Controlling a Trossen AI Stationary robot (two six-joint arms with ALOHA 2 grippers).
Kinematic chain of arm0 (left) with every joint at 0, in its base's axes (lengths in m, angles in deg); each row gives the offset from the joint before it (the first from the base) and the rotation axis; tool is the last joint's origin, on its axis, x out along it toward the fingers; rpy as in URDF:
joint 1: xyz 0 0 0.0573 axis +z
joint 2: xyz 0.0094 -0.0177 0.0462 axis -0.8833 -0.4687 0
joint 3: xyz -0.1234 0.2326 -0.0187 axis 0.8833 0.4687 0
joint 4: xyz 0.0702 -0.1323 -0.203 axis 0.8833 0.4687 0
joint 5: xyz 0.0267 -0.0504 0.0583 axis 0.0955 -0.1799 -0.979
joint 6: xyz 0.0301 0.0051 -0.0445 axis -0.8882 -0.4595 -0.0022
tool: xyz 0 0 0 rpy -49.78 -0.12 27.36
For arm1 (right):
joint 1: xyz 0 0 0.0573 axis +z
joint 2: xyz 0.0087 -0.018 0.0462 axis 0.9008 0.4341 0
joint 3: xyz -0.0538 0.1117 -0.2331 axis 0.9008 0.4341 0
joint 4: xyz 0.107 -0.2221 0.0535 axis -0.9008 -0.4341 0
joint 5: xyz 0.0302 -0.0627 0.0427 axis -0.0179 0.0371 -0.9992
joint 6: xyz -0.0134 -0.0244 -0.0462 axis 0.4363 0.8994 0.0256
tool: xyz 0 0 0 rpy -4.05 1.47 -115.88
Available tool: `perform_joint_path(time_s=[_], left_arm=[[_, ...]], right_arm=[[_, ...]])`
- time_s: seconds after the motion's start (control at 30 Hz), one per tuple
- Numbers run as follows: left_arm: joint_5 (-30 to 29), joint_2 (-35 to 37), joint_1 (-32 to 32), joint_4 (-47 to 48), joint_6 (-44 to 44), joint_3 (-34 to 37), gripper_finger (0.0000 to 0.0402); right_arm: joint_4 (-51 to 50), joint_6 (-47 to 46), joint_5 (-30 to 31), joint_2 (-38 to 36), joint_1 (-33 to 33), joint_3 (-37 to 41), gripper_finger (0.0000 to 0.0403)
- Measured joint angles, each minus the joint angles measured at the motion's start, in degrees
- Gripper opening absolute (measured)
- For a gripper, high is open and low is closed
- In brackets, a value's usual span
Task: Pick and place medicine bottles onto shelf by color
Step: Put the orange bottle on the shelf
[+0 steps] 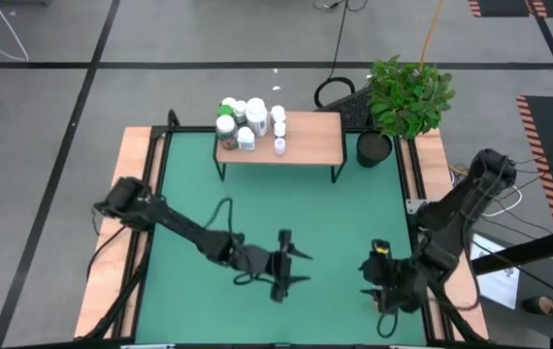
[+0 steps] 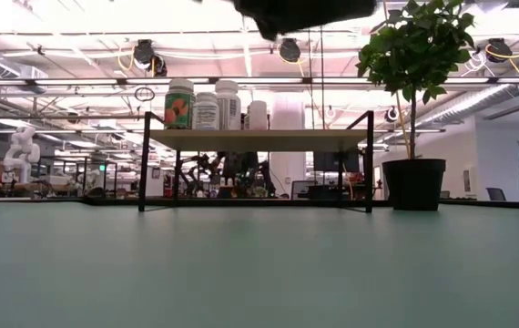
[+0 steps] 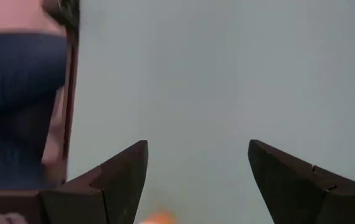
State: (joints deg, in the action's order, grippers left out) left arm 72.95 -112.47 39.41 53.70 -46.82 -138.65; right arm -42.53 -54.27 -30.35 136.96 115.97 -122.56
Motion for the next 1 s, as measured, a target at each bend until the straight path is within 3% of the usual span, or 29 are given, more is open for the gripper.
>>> perform_joint_path(time_s=[0.2,0.37,0.53,1.0], left_arm=[[-0.14,-7.61,-1.8,-8.57,1.43,0.0,0.0236],[-0.16,-10.35,-2.3,-9.47,6.32,0.0,0.0237],[-0.23,-10.5,-2.9,-8.49,10.45,0.0,0.0237],[-3.62,-10.5,-4.5,-6.4,11.01,0.0,0.0237]], right_arm=[[-4.15,-15.71,-8.07,2.06,5.23,-0.03,0.027],[-4.94,-20.78,-9.49,2.1,8.29,-0.03,0.027],[-5.25,-21.85,-9.4,3.29,11.13,-0.03,0.027],[-4.64,-15.41,-7.8,10.67,12.72,-0.01,0.0271]])
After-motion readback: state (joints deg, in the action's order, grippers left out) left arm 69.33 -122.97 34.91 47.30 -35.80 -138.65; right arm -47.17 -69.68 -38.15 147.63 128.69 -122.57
